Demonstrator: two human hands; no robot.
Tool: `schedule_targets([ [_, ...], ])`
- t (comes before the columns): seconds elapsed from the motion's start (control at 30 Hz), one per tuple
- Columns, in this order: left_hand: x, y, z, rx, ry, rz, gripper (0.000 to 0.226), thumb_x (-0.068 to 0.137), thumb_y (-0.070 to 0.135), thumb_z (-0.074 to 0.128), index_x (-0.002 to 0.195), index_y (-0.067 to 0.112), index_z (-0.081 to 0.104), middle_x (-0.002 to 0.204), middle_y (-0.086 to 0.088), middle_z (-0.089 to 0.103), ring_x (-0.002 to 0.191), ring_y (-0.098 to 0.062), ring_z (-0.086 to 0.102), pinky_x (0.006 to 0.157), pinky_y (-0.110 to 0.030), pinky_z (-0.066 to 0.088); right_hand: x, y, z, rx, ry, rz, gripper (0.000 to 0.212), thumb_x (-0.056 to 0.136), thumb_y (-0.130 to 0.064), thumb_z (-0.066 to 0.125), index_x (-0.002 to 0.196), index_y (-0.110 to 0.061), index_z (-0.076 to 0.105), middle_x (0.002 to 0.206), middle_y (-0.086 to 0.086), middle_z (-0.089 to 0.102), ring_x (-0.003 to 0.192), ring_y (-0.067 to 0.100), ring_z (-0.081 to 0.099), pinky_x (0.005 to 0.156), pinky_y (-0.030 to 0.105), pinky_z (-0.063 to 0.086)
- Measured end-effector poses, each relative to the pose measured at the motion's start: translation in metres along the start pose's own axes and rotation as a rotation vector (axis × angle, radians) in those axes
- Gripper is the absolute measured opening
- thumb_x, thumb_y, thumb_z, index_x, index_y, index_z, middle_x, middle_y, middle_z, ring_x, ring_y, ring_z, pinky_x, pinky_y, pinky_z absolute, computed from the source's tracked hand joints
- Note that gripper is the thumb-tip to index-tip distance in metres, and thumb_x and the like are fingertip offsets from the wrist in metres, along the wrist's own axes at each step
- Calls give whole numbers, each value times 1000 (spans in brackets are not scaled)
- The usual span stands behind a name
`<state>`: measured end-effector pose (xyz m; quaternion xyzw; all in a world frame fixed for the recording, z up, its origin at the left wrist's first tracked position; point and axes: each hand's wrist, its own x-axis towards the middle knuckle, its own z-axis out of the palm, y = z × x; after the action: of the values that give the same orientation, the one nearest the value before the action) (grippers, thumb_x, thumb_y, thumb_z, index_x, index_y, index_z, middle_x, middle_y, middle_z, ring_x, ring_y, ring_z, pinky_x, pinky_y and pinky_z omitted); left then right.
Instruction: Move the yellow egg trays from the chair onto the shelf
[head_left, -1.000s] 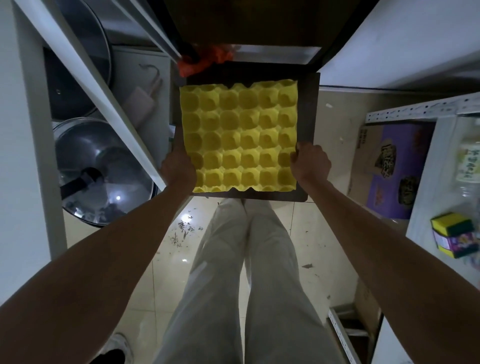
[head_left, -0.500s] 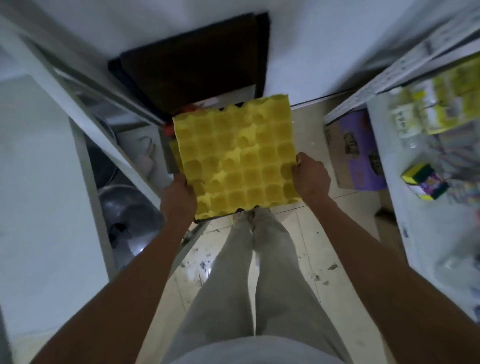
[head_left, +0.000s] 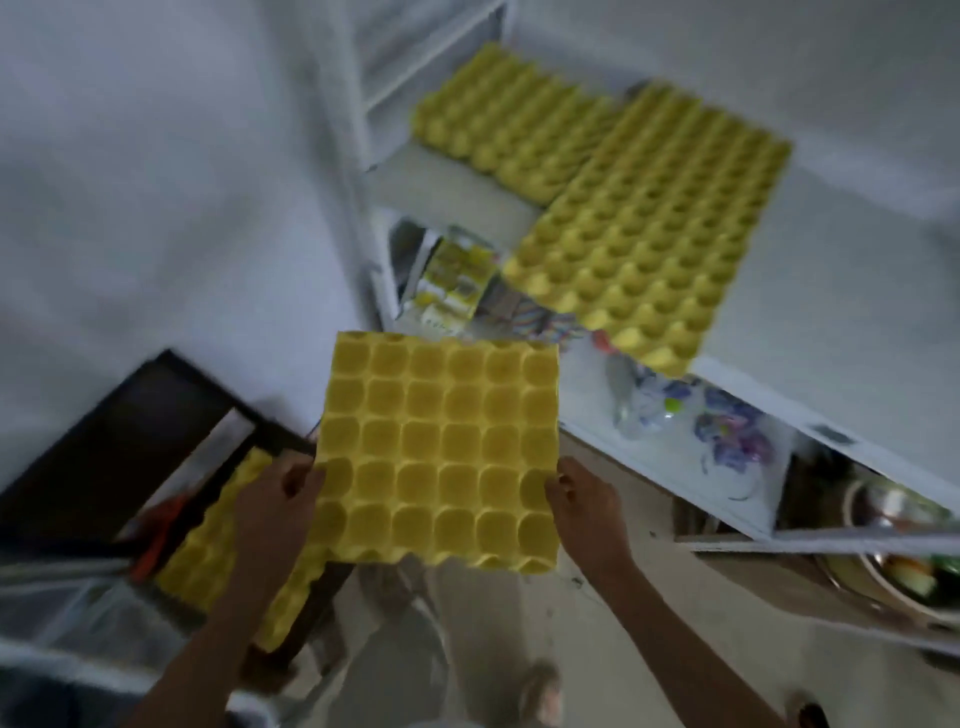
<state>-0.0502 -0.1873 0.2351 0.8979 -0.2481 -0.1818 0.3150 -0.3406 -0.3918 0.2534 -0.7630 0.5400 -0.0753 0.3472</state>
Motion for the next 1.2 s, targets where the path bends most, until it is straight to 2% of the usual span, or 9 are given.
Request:
schedule_targets([
  [0.13,-29,95,8,-24,-43,182,23,90,47,67,83,25,62,73,4,68,73,-22,65,73,-40,51,-50,46,-79,171,147,76,7,97,-23,59,95,-25,65,68,-9,64,63,13,63,59,38,51],
  [0.27,-80,188,32,18,-82,332,16,87,49,65,84,33,64,66,12,66,67,-3,62,60,-13,42,-84,107,-168,241,255,89,14,98,-25,59,104,-19,70,84,-3,74,77,17,70,69,39,57],
  [0.37,-110,254,69,59,-142,465,13,94,25,70,83,28,65,67,15,66,64,0,61,58,-22,43,-100,157,-225,262,320,147,16,99,-26,58,108,-21,71,89,0,75,81,20,72,71,40,60],
  [0.57,-116,359,135,259,-375,655,17,97,24,68,82,16,65,64,2,64,61,-14,64,59,-38,51,-98,232,-290,271,402,270,15,98,-25,59,88,-32,67,78,-8,71,74,13,67,58,29,50],
  [0.77,-65,438,194,272,-519,580,11,99,29,61,91,23,57,86,-1,69,84,-30,72,79,-47,60,-20,260,-308,264,457,370,16,98,-24,58,92,-19,71,84,3,72,70,14,60,59,31,46],
  [0.83,-42,455,212,226,-552,538,14,96,28,61,86,19,58,79,-11,68,75,-34,72,68,-42,58,15,265,-316,281,474,422,17,98,-26,60,99,-17,74,89,6,72,76,22,61,63,33,45],
  [0.97,5,478,240,192,-598,549,26,86,37,52,70,21,40,64,0,46,62,-29,58,59,-36,40,86,268,-327,259,494,490,26,97,-31,63,113,-17,76,97,9,73,90,32,66,76,36,54],
  [1.07,34,494,257,143,-652,487,19,91,39,55,84,22,59,81,0,70,77,-24,73,72,-44,59,132,271,-337,239,501,535,29,94,-34,64,114,-18,78,104,11,76,95,34,70,83,41,59],
  [1.2,65,505,279,6,-708,491,7,96,27,63,88,28,62,92,-2,66,82,-21,70,80,-44,59,178,278,-344,326,535,593,29,91,-37,69,112,-20,79,104,11,77,91,31,72,86,44,61],
])
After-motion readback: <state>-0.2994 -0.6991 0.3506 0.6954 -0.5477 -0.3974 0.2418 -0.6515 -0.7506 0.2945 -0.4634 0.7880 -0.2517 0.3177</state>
